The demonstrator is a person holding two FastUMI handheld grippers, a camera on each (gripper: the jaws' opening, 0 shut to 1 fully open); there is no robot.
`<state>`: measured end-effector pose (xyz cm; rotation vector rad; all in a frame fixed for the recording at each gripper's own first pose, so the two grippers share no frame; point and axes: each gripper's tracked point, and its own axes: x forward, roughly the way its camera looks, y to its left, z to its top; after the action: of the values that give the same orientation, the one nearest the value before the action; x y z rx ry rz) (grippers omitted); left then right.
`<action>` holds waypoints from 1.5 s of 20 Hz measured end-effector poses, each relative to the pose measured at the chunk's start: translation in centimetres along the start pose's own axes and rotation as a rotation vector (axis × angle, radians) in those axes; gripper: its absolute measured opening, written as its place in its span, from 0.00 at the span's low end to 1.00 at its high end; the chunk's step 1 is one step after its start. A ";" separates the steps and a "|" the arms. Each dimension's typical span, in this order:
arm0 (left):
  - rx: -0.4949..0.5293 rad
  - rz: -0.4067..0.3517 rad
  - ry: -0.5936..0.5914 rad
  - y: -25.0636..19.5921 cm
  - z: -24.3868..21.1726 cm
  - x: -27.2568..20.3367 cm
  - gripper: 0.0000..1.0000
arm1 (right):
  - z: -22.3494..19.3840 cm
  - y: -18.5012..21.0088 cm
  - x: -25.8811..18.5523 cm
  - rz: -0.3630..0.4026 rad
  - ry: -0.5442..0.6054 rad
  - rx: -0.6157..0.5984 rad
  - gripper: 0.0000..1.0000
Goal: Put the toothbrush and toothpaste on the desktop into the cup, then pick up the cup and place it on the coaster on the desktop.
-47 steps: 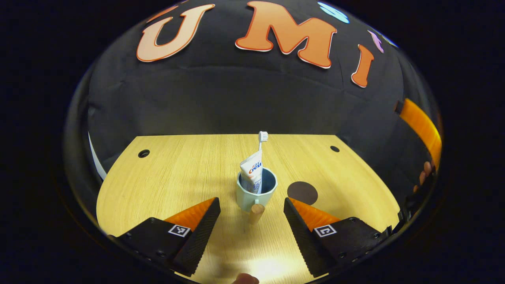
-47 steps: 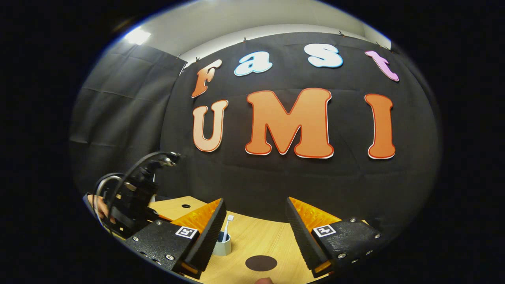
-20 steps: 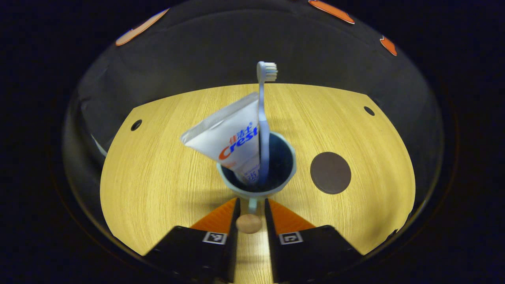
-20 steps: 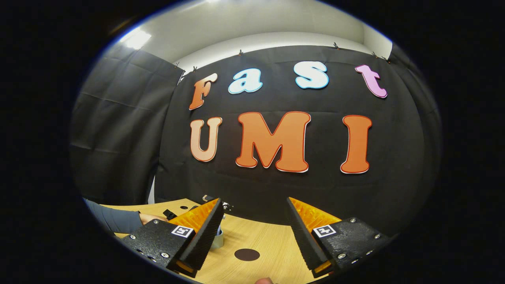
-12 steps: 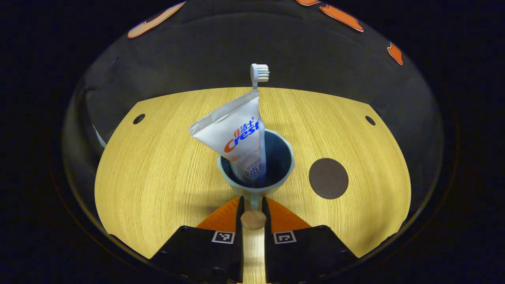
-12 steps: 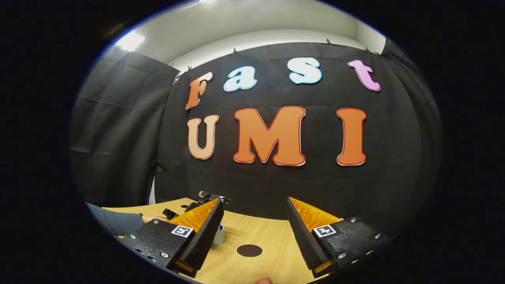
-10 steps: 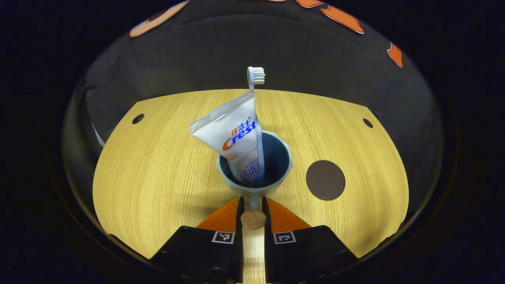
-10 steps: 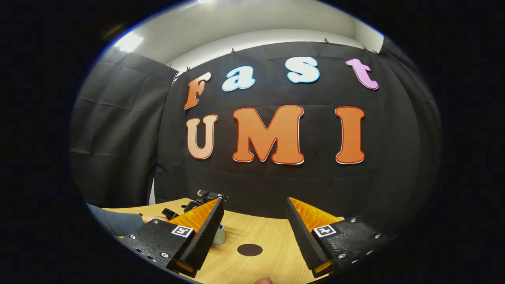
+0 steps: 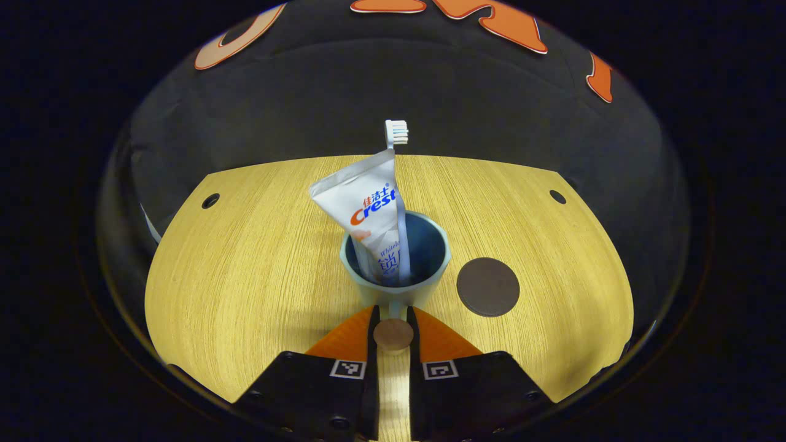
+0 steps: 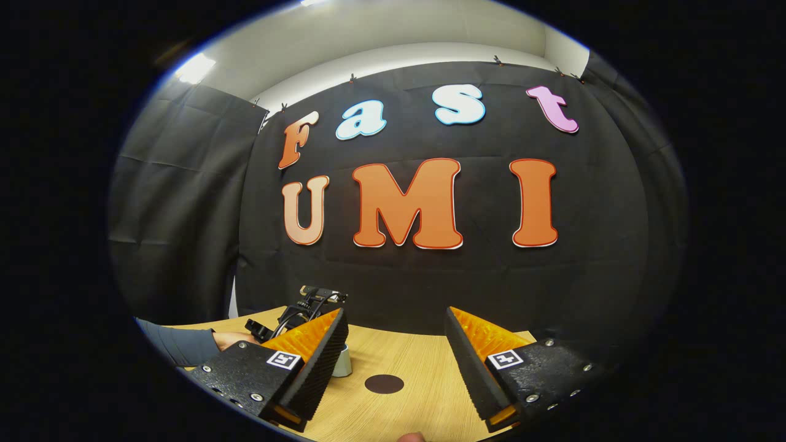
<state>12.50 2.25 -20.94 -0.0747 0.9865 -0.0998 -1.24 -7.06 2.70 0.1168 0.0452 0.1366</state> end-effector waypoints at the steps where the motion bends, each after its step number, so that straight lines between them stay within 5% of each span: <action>1: 0.011 -0.001 -0.021 -0.1 0.6 -0.3 0.19 | 0.1 -0.2 -0.1 -0.001 -0.005 0.002 0.95; 12: 0.061 0.004 -0.047 -1.4 1.3 -1.9 0.19 | -0.7 -0.4 -0.6 0.000 0.011 0.031 0.95; 23: 0.086 0.004 0.071 -0.8 0.2 0.6 0.20 | -1.8 1.1 0.0 0.029 0.041 0.014 0.95; 30: 0.079 0.005 0.174 -1.2 -1.4 4.5 0.30 | -2.9 -0.2 0.5 0.009 0.060 0.039 0.95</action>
<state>13.75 0.48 -25.25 0.0092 1.1548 -0.1425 -0.89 -6.86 -0.23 0.1515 0.1076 0.1486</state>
